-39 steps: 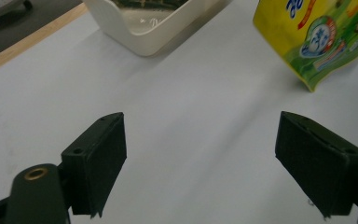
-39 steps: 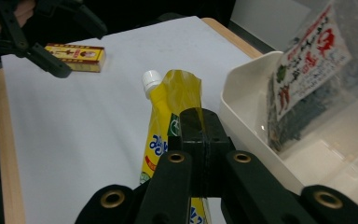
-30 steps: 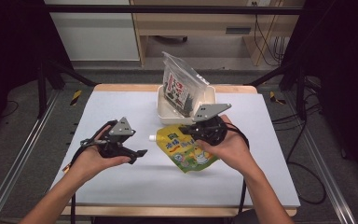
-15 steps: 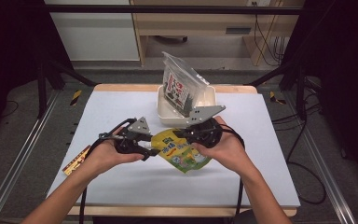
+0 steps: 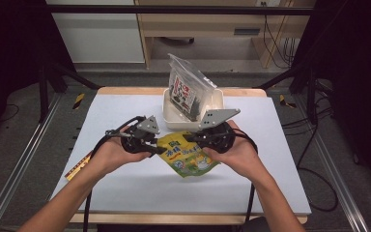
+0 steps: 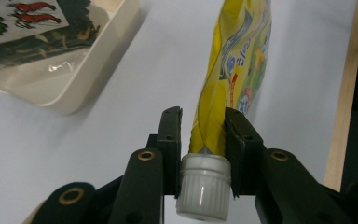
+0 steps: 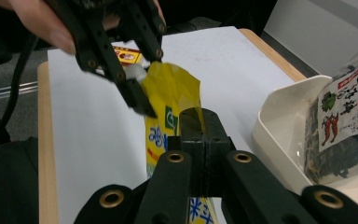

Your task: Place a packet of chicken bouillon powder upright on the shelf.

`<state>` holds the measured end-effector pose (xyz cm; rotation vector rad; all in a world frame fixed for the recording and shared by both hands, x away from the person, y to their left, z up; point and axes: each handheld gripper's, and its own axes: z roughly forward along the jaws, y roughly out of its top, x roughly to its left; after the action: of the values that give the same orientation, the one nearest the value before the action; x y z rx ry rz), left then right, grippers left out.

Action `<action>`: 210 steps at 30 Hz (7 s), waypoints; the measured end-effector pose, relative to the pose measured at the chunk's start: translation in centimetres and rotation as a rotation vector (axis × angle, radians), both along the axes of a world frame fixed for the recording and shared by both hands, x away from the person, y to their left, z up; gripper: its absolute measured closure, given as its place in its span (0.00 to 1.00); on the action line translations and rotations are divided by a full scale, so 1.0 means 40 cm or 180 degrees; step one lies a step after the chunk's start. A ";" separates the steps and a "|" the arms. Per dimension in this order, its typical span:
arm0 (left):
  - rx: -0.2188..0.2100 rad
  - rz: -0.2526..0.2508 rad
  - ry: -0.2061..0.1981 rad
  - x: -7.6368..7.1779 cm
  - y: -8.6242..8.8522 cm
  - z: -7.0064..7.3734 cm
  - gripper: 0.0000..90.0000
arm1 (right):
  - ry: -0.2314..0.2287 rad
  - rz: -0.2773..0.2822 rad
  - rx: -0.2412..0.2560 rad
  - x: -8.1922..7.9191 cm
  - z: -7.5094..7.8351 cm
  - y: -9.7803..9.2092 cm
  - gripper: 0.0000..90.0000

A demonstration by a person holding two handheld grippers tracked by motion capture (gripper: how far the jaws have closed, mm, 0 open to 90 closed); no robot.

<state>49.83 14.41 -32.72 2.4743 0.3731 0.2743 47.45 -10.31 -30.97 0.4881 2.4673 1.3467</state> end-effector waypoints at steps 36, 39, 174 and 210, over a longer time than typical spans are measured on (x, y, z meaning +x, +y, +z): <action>0.0484 -0.0301 -0.0250 -0.002 -0.036 0.057 0.78 | 0.0066 0.0152 -0.0907 0.055 -0.024 0.070 0.67; 0.0489 -0.0303 -0.0253 0.000 -0.034 0.058 0.77 | 0.0125 0.0193 -0.0940 0.062 -0.031 0.080 0.78; -0.0366 0.1512 -0.0459 -0.116 0.182 -0.311 0.09 | 0.1089 -0.3101 0.0188 0.456 0.140 -0.114 1.00; -0.0324 0.1450 -0.0437 -0.115 0.171 -0.316 0.09 | 0.1151 -0.3240 0.0779 0.499 0.091 -0.072 1.00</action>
<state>45.21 21.27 -45.37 2.2311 0.8682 0.5918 67.41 -13.21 -27.34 1.8481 1.7407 1.1243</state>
